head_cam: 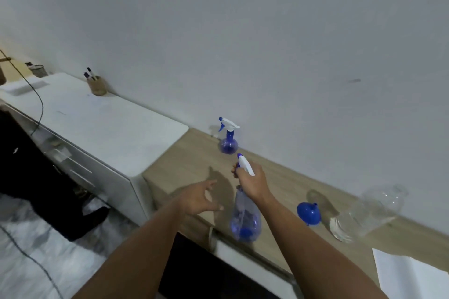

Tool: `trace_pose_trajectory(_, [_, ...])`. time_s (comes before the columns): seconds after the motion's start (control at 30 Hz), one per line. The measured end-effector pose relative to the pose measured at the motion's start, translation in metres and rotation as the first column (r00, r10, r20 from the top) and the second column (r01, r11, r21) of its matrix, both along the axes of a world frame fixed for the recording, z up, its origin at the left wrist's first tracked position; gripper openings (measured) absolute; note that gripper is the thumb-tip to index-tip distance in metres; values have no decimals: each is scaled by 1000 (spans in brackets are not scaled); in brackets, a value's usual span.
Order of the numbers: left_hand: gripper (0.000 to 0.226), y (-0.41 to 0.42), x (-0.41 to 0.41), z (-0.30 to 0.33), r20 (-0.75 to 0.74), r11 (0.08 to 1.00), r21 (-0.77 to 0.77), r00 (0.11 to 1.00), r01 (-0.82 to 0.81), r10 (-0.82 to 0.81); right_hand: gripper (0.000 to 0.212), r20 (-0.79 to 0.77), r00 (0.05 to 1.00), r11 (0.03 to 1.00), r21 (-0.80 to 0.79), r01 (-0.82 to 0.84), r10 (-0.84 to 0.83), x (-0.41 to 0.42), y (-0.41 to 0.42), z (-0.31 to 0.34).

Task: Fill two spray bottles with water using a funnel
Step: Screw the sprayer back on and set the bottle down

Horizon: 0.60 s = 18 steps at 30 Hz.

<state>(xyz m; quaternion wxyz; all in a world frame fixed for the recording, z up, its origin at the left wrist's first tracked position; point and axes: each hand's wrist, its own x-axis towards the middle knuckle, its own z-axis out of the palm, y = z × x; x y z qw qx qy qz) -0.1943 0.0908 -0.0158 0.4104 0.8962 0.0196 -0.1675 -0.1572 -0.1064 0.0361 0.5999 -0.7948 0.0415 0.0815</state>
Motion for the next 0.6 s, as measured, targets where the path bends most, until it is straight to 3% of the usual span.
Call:
trace_pose_trajectory(0.1, [93,21,-4,-12,222,978,114,964,-174,146,19,-79,996,987,-151,-50,38,-13,5,-45])
trace_pose_trajectory(0.17, [84,28,-1,-21,315,962,165,936,-219,159,23,-140,989,977,-196,-83,56,-28,11,-64])
trace_pose_trajectory(0.47, [71,38,-3,-29,389,962,136,906,-237,168,24,-232,972,978,-206,-27,-22,-51,35,-82])
trace_pose_trajectory(0.6, [70,46,0,-25,402,957,150,900,-247,169,25,-183,983,979,-206,-7,-31,-48,43,-71])
